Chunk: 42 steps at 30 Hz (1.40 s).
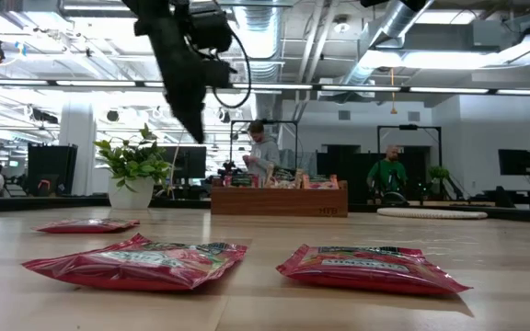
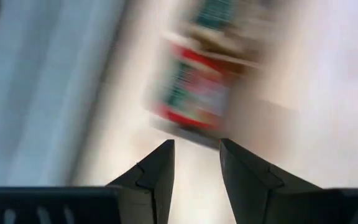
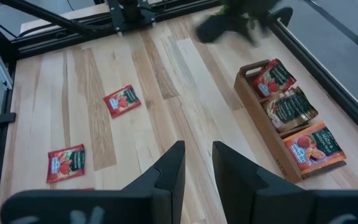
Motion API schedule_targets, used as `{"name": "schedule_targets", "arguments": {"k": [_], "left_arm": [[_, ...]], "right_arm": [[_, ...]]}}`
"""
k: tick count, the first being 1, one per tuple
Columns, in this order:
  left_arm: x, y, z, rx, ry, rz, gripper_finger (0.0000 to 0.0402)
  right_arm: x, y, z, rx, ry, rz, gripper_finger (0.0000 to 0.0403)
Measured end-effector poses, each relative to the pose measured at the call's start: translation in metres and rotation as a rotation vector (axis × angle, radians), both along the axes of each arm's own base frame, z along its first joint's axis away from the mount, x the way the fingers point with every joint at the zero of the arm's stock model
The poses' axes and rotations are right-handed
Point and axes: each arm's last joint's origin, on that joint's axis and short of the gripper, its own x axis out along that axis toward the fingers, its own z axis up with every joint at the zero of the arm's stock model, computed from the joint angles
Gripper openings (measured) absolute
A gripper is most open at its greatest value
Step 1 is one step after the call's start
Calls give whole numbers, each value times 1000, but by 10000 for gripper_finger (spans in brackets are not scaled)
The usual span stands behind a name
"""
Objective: Pick & Place Tea
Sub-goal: Put the left red tea bag into the left section of the wooden organizer
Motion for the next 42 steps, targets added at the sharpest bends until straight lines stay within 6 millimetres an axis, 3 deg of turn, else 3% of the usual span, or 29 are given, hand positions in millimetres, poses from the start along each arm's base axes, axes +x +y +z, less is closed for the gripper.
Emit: {"name": "schedule_targets", "arguments": {"k": [6, 12, 15, 20, 32, 42], "left_arm": [[-20, -45, -2, -524, 95, -39, 122], [-27, -83, -41, -639, 204, 33, 122], [-32, -101, -60, -664, 233, 74, 122], [-34, -124, -73, -635, 243, 117, 122], [-27, -165, -73, -544, 163, 73, 122], [-26, -174, -74, -475, 141, 91, 122]], "right_arm": [[0, 0, 0, -39, 13, 30, 75], [0, 0, -1, -60, 21, 52, 75], [-1, 2, -1, -56, 23, 66, 75], [-1, 2, -1, -56, 29, 100, 75], [-1, 3, -1, -46, 30, 114, 75], [0, 3, 0, -44, 23, 115, 75]]}}
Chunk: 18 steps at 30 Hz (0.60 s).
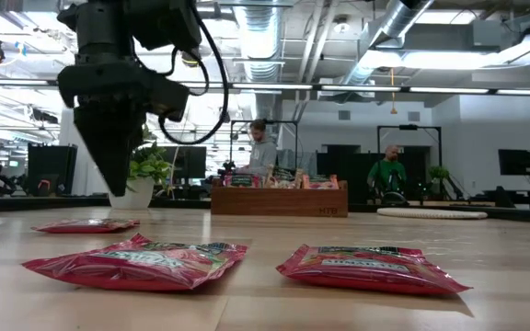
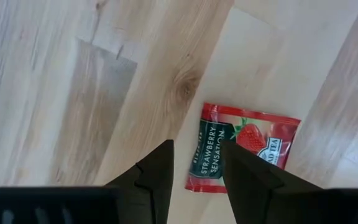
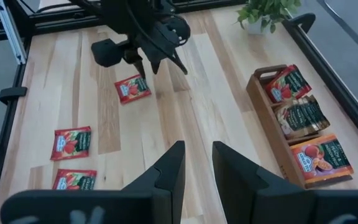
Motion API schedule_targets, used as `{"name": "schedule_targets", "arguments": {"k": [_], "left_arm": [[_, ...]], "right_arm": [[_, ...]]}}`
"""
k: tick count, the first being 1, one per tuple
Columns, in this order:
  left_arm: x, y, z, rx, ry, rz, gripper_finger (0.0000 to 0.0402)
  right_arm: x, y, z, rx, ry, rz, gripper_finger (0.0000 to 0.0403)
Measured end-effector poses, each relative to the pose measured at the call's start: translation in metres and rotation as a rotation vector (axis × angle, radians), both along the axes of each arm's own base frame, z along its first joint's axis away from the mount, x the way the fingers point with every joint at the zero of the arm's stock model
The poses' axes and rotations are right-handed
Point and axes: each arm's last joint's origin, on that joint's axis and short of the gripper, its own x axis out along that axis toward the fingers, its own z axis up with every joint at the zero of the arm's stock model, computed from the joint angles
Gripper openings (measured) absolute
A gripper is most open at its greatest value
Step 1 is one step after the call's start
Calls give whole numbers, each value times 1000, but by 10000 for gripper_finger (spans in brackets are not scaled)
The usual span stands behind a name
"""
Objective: Pick & Place Tea
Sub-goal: Put the left red tea bag into the left section of the wooden organizer
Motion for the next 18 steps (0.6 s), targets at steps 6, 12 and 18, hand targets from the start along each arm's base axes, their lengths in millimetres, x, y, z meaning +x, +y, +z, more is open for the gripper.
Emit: {"name": "schedule_targets", "arguments": {"k": [6, 12, 18], "left_arm": [[4, -5, -19, 11, 70, -16, 122], [9, -4, -35, 66, 119, 11, 122], [10, -5, -36, 48, 111, 5, 122]], "right_arm": [[1, 1, 1, 25, -10, 25, 75], [1, 3, 2, 56, -13, 59, 75], [2, 3, 2, 57, -15, 59, 75]]}}
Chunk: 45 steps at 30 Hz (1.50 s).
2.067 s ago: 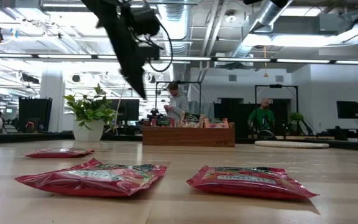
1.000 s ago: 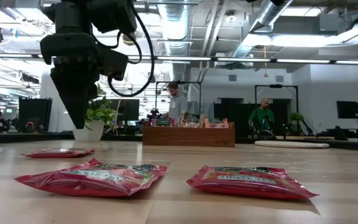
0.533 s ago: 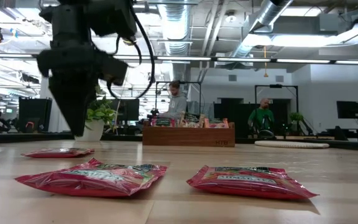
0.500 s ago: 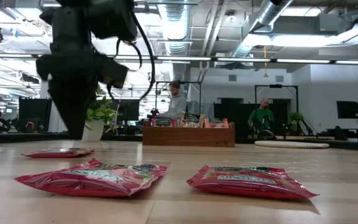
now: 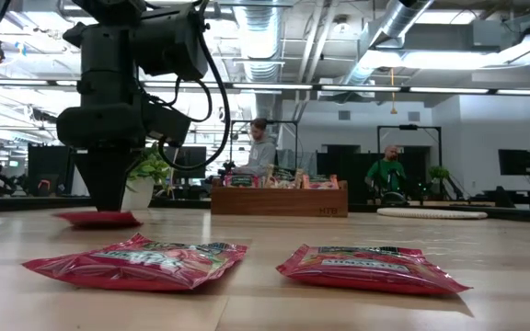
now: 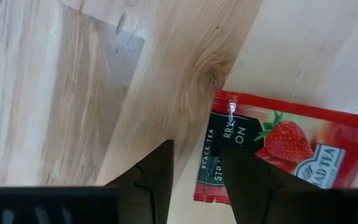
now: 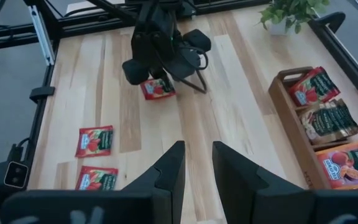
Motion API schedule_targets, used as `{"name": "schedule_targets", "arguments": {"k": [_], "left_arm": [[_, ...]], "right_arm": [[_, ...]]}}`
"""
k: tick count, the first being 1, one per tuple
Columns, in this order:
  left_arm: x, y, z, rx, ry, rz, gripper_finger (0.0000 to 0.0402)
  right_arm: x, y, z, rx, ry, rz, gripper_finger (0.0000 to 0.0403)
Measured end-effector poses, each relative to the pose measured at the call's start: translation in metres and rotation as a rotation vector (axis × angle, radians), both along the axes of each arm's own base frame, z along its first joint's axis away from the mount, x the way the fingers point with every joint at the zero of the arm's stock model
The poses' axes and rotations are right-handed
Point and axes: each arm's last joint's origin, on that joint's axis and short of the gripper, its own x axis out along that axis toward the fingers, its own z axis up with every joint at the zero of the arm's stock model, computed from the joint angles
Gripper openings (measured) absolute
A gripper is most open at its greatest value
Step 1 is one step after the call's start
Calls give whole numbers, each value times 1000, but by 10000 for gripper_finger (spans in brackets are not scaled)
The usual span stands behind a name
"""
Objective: Pick & Place Tea
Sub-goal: Put the left red tea bag into the left section of the wooden organizer
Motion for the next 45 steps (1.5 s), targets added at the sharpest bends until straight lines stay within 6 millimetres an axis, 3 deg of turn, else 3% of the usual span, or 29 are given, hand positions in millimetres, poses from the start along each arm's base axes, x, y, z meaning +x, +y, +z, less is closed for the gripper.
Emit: {"name": "schedule_targets", "arguments": {"k": [7, 16, 30, 38, 45], "left_arm": [[0, -1, 0, -12, 2, 10, 109], [1, -1, 0, -19, -10, 0, 6], [4, -1, 4, -11, -43, -2, 0], [7, 2, 28, 112, -71, -8, 0], [20, 9, 69, 414, -83, -112, 0]], "right_arm": [[0, 0, 0, 0, -2, 0, 75], [0, 0, 0, 0, -2, 0, 75], [0, 0, 0, 1, -2, 0, 75], [0, 0, 0, 2, -1, 2, 75], [1, 0, 1, 4, -9, 2, 75]]}}
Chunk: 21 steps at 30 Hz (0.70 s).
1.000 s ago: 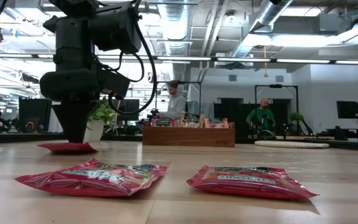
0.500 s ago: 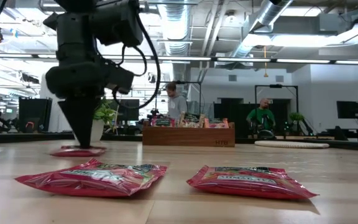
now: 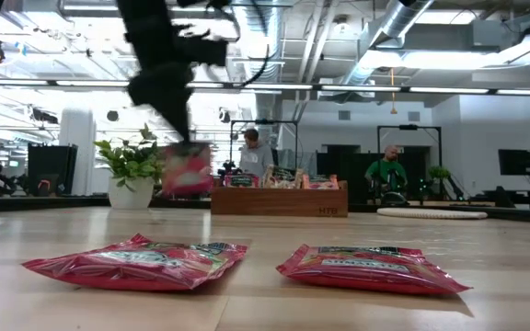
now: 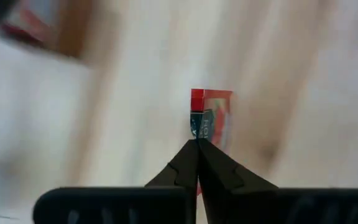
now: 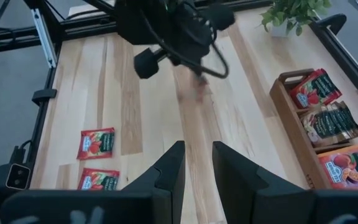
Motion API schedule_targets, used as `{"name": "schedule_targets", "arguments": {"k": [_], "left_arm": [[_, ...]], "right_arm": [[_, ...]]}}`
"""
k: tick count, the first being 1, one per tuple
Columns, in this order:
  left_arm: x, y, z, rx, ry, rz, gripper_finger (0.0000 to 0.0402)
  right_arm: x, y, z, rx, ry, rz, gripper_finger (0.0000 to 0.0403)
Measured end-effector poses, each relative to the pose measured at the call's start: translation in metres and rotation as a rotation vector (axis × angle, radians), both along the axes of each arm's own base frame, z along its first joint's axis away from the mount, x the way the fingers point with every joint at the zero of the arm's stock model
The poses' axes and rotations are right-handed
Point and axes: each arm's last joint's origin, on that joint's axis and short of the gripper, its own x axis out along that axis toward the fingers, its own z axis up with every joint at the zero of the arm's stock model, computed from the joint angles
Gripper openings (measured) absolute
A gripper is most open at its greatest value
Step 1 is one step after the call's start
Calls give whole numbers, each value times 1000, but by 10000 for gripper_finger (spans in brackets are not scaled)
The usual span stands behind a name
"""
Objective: Pick & Place Tea
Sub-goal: Put the left red tea bag into the left section of the wooden organizer
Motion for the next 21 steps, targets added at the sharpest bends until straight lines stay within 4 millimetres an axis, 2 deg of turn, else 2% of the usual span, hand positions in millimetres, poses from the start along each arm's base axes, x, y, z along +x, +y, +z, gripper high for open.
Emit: {"name": "schedule_targets", "arguments": {"k": [4, 7, 15, 21], "left_arm": [[14, 13, 23, 220, -22, -107, 0], [24, 32, 36, 318, -30, -138, 0], [27, 96, 43, 358, 3, -103, 0], [30, 120, 44, 338, -33, -132, 0]], "right_arm": [[0, 0, 0, 0, -2, -1, 75], [1, 0, 1, 2, -12, -1, 75], [3, 1, 3, 9, -45, -3, 75], [3, 1, 4, 10, -51, -4, 75]]}}
